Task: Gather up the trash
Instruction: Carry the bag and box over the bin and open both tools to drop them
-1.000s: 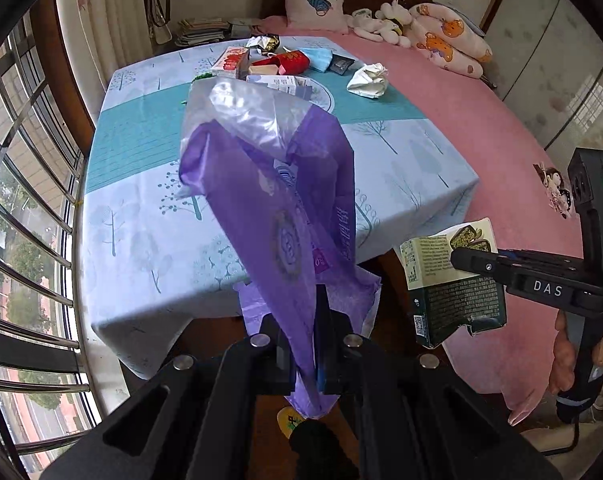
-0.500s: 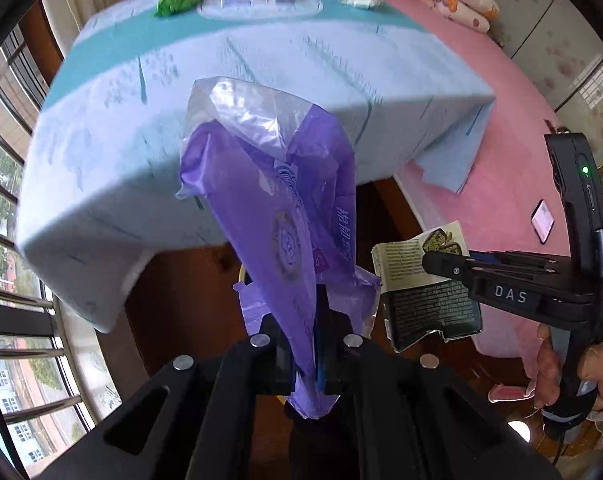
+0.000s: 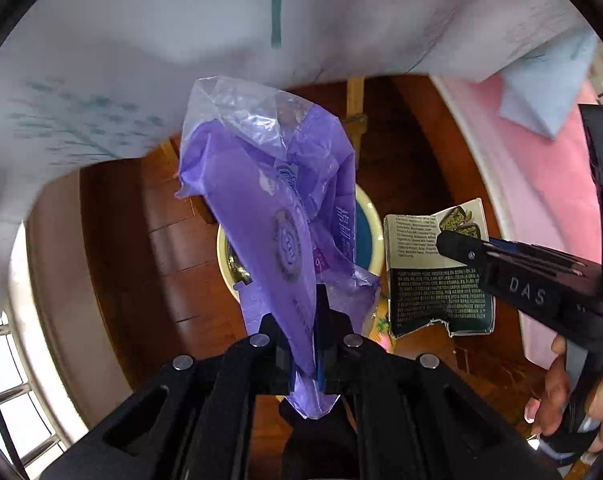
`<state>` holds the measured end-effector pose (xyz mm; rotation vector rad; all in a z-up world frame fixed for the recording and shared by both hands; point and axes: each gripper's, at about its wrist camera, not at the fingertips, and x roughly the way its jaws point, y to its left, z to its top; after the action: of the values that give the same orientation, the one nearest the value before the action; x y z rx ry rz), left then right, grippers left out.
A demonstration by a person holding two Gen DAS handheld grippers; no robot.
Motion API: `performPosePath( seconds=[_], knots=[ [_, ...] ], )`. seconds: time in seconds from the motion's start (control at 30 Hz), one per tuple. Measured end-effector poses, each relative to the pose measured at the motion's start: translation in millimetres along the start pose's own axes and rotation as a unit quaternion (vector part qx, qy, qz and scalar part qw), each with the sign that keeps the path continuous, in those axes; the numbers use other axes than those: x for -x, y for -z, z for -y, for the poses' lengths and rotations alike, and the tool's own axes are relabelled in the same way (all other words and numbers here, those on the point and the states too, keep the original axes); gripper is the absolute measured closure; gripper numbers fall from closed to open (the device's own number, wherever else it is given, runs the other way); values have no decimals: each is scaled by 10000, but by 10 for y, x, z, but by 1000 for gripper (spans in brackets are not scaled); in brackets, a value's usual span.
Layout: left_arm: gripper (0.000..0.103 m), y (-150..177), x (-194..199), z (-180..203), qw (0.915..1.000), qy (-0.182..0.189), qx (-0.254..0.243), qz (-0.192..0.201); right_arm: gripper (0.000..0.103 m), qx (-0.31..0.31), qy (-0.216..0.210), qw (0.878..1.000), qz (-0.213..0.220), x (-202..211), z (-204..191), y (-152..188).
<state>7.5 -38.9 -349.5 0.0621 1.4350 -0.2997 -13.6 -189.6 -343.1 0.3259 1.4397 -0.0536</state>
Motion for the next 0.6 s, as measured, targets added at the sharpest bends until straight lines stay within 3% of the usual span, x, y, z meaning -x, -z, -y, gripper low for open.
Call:
performPosePath(
  seconds=[0.3, 0.4, 0.47, 0.53, 0.6],
  knots=[
    [93, -180, -686, 24, 9995, -277, -134, 25, 77, 113, -72, 9999, 48, -665, 15, -116],
    [75, -177, -760, 1, 9993, -359, -134, 28, 77, 116, -113, 9999, 19, -814, 14, -135],
    [54, -142, -818, -11, 9988, -468, -137, 1, 74, 104, -142, 9998, -88, -887, 2, -145],
    [41, -129, -860, -62, 9985, -526, -103, -54, 67, 117, -129, 9998, -129, -918, -15, -150],
    [36, -116, -904, -132, 9980, -615, -64, -105, 62, 127, -85, 9998, -111, -917, -21, -143]
  ],
)
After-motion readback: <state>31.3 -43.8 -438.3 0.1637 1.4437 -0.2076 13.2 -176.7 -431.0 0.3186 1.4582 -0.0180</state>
